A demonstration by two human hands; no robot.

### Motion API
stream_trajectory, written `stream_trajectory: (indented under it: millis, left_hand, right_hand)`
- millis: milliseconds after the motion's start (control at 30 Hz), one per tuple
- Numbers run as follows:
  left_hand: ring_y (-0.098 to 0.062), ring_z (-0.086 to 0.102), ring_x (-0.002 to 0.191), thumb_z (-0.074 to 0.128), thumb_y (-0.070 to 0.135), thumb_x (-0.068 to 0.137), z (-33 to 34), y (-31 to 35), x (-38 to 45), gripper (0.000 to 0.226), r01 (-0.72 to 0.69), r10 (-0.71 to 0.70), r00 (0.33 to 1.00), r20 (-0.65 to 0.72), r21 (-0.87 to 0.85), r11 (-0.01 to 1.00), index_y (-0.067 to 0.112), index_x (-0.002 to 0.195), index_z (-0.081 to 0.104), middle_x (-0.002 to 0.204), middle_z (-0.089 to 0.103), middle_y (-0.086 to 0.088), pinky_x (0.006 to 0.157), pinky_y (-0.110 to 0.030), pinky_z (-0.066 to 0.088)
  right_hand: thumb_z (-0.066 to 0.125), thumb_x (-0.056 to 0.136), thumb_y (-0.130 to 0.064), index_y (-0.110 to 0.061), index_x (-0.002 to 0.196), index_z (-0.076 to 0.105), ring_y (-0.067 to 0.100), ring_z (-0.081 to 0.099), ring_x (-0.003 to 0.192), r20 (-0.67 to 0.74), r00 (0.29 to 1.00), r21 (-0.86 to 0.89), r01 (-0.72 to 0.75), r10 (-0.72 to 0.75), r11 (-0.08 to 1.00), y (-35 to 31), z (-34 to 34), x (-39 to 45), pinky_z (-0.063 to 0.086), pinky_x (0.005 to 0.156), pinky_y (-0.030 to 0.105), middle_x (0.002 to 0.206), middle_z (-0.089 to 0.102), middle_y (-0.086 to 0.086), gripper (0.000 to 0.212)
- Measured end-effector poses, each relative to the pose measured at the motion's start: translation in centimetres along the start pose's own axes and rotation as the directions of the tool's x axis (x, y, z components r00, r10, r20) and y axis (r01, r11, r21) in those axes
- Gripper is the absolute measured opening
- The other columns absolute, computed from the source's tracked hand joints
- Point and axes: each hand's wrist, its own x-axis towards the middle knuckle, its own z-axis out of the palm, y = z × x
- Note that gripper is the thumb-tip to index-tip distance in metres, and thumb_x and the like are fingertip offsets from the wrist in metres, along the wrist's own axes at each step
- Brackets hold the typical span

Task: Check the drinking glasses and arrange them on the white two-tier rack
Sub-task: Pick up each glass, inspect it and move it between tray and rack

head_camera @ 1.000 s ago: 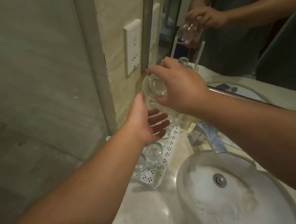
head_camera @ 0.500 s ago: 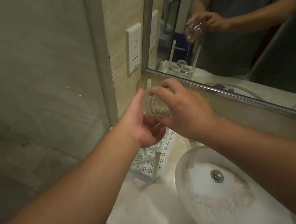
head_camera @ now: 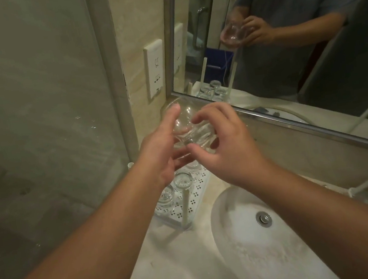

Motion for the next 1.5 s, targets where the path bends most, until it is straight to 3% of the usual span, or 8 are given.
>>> stream_trajectory:
  millis: [167,400,533,767,1000,1067,1233,1500]
  left_hand:
    - [-0.024,0.075,0.077,0.079,0.056,0.066,0.5,-0.1,-1.0,0.059,-0.200,0.198,0.980,0.030,0.133,0.971,0.029,0.116,0.066,0.110,0.073,-0.004,0.060,-0.034,0.057]
    - [-0.017,0.073,0.096,0.085,0.049,0.059,0.8,-1.1,-1.4,0.076,-0.403,0.395,0.915,0.079,0.235,0.885,0.038,0.128,0.056,0.113,0.071,0.001,0.070,-0.045,0.062]
    - [-0.014,0.073,0.097,0.088,0.033,0.060,1.1,-2.4,-1.5,0.069,-0.449,0.428,0.893,0.138,0.232,0.863,0.044,0.121,0.057,0.119,0.067,0.008,0.074,-0.043,0.062]
    - [-0.009,0.070,0.102,0.085,0.024,0.063,3.6,-5.8,-1.7,0.068,-0.419,0.370,0.903,0.217,0.261,0.870,0.044,0.120,0.055,0.119,0.066,0.011,0.083,-0.035,0.060]
    - [-0.001,0.065,0.107,0.085,0.027,0.062,8.8,-10.6,-2.5,0.066,-0.426,0.300,0.879,0.372,0.323,0.845,0.051,0.115,0.054,0.119,0.065,0.014,0.079,-0.018,0.053]
    - [-0.003,0.065,0.107,0.086,0.025,0.063,10.7,-12.2,-2.9,0.065,-0.415,0.266,0.872,0.411,0.334,0.846,0.051,0.114,0.055,0.119,0.065,0.013,0.080,-0.020,0.055]
    - [-0.004,0.065,0.108,0.086,0.021,0.064,15.9,-16.4,-4.4,0.070,-0.383,0.171,0.852,0.495,0.366,0.848,0.042,0.123,0.055,0.122,0.064,0.010,0.078,-0.020,0.056]
    - [-0.002,0.062,0.115,0.086,0.024,0.061,23.6,-23.3,-6.9,0.072,-0.357,0.048,0.815,0.577,0.435,0.826,0.043,0.123,0.054,0.127,0.063,0.010,0.093,-0.039,0.057]
  right_hand:
    - [0.079,0.075,-0.032,-0.045,0.118,0.042,0.008,0.064,0.093,-0.003,0.967,0.224,-0.249,0.257,0.942,0.3,0.0,-0.1,0.059,0.075,0.036,0.121,0.049,-0.020,0.058]
    - [0.082,0.071,-0.038,-0.056,0.126,0.032,-0.010,0.062,0.095,0.065,0.930,0.276,-0.365,0.362,0.889,0.9,-0.1,-0.6,0.059,0.078,0.033,0.112,0.055,-0.031,0.076]
    - [0.081,0.069,-0.042,-0.052,0.127,0.034,0.005,0.062,0.105,0.060,0.911,0.293,-0.406,0.407,0.866,1.4,-0.2,-1.5,0.058,0.085,0.041,0.118,0.057,-0.021,0.075]
    - [0.079,0.071,-0.035,-0.068,0.109,0.032,-0.008,0.059,0.101,-0.014,0.869,0.255,-0.475,0.494,0.842,3.1,-1.4,-5.2,0.054,0.082,0.028,0.109,0.058,-0.030,0.069]
    - [0.077,0.068,-0.033,-0.052,0.124,0.036,-0.007,0.059,0.100,-0.132,0.746,0.299,-0.597,0.652,0.744,6.3,-4.6,-10.8,0.049,0.073,0.021,0.111,0.054,-0.037,0.072]
    - [0.076,0.067,-0.035,-0.053,0.125,0.034,-0.004,0.060,0.098,-0.160,0.702,0.299,-0.636,0.694,0.712,7.6,-6.0,-12.7,0.051,0.070,0.025,0.111,0.054,-0.035,0.074]
    - [0.078,0.066,-0.034,-0.044,0.129,0.038,-0.018,0.051,0.101,-0.231,0.620,0.268,-0.700,0.750,0.662,10.4,-10.2,-17.9,0.039,0.072,0.000,0.115,0.058,-0.022,0.076]
    - [0.075,0.063,-0.038,-0.059,0.111,0.036,-0.014,0.055,0.103,-0.328,0.506,0.252,-0.767,0.798,0.590,14.2,-16.8,-25.7,0.041,0.076,0.006,0.110,0.061,-0.029,0.066]
